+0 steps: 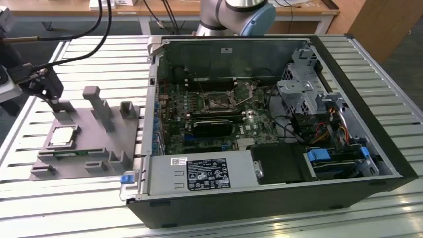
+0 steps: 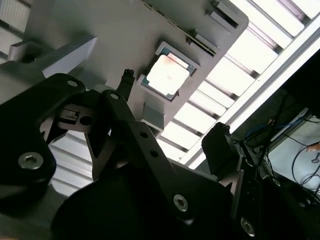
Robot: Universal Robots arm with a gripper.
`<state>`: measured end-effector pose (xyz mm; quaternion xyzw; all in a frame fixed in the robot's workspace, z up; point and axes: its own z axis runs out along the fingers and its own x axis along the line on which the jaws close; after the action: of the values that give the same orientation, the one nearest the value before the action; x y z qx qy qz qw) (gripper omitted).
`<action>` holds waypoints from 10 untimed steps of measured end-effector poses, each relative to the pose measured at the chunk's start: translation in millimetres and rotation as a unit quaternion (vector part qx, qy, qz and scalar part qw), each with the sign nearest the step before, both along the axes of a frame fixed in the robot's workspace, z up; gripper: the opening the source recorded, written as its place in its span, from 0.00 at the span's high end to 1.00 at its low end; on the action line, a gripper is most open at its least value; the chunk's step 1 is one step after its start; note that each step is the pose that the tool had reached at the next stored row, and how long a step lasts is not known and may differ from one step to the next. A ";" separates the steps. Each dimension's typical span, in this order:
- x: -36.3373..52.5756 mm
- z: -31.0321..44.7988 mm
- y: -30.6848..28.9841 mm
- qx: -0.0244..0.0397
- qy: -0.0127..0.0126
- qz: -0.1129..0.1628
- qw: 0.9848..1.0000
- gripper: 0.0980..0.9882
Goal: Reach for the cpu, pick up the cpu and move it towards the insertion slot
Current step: 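Pick up the cpu and move it towards the insertion slot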
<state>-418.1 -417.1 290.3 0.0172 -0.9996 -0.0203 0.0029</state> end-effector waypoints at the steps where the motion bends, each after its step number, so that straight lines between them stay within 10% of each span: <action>1: 0.0 -1.8 0.0 0.000 0.000 0.000 1.000 0.19; 10: 0.0 -17.5 0.0 0.000 0.003 -0.002 1.000 0.19</action>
<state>-418.1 -417.1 272.8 0.0155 -0.9997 -0.0204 0.0059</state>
